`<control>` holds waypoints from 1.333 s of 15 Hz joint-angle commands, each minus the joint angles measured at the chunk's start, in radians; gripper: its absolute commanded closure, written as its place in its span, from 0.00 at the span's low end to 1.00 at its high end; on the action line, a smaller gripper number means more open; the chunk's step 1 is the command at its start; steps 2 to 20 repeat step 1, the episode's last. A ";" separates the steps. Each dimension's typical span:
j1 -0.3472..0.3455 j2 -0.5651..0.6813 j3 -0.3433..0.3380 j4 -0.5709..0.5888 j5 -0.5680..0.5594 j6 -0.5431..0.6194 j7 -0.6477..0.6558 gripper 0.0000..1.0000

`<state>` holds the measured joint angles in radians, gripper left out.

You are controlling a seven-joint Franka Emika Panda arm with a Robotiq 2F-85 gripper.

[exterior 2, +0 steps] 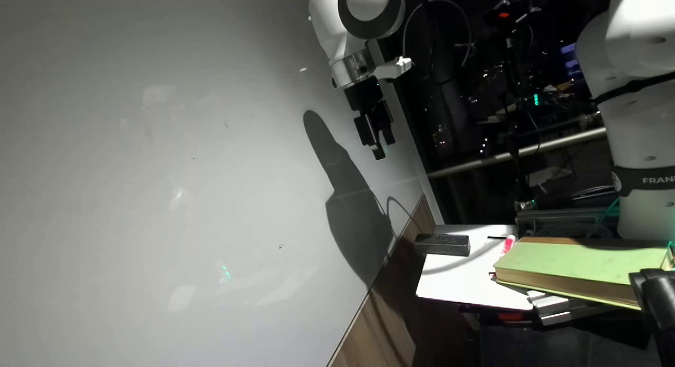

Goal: Use the eraser to wipe the whiteboard.

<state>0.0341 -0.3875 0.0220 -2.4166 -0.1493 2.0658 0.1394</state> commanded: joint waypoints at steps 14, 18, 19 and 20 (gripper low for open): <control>-0.014 0.000 0.013 0.002 0.006 -0.002 -0.005 0.00; -0.014 0.000 0.013 0.002 0.006 -0.002 -0.005 0.00; -0.014 0.000 0.013 0.002 0.006 -0.002 -0.005 0.00; -0.014 0.000 0.013 0.002 0.006 -0.002 -0.005 0.00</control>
